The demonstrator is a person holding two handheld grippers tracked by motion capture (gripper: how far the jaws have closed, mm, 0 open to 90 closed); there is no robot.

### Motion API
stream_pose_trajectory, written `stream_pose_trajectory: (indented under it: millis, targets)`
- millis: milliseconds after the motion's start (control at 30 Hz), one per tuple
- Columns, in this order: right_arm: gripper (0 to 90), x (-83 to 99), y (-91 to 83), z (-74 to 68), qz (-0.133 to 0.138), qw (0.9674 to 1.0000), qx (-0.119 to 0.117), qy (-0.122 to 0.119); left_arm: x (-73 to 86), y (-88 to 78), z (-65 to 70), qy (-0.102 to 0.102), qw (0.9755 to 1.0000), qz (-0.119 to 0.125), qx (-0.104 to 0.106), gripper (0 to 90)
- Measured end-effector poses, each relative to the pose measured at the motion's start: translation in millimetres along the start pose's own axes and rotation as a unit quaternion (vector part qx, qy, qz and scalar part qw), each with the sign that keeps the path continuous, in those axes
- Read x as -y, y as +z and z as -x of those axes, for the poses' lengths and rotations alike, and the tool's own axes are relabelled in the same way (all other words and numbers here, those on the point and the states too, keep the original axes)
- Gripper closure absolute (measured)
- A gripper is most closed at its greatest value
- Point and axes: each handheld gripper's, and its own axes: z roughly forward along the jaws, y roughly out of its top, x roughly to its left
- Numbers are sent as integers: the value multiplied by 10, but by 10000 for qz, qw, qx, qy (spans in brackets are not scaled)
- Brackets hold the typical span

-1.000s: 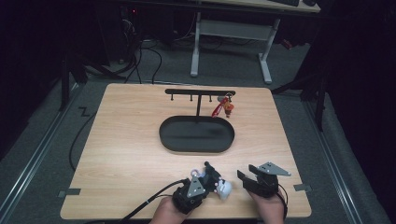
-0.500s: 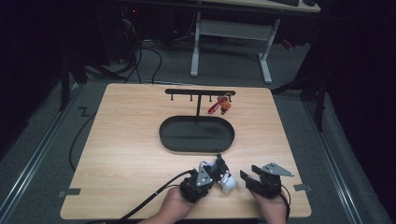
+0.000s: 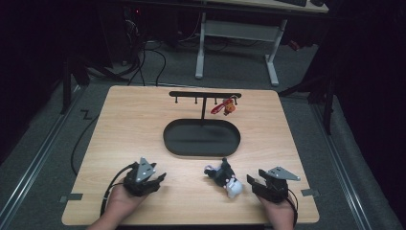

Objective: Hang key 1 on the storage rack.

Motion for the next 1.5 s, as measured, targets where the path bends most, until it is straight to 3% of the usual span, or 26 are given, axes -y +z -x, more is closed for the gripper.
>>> stream_pose_trajectory:
  millis: [100,200,267,433,567,733,967,1133,1367,1500]
  targets:
    - [449,3,15,12,-55,10000,49,-10,106,12,-157,-88,9998,-168,-94,415]
    - [461,0,25,6,-63,9999,126,-67,142,30,-271,-373,9990,-197,-115,377]
    - [459,-10,18,-18,-96,9997,208,-78,150,43,-299,-502,9985,-199,-72,354]
    - [434,-22,17,-60,-167,9992,309,-171,133,28,-331,-488,9986,-53,-172,318]
    - [436,2,3,-91,-242,9989,337,-203,107,42,-356,-633,9980,7,-46,314]
    - [449,-26,-53,-129,-427,9976,389,-393,86,109,-343,-531,9986,-59,8,314]
    - [403,-120,-91,-189,-787,9956,298,-410,76,73,-277,-422,9989,-14,197,317]
    - [369,-168,-23,-187,-1164,9918,135,-516,67,80,-276,-380,9991,21,195,320]
    - [367,-269,-29,-157,-1349,9892,237,-525,66,54,-253,-275,9995,21,173,320]
    - [346,-324,-14,-172,-1643,9834,241,-725,78,18,-253,-305,9994,50,161,321]
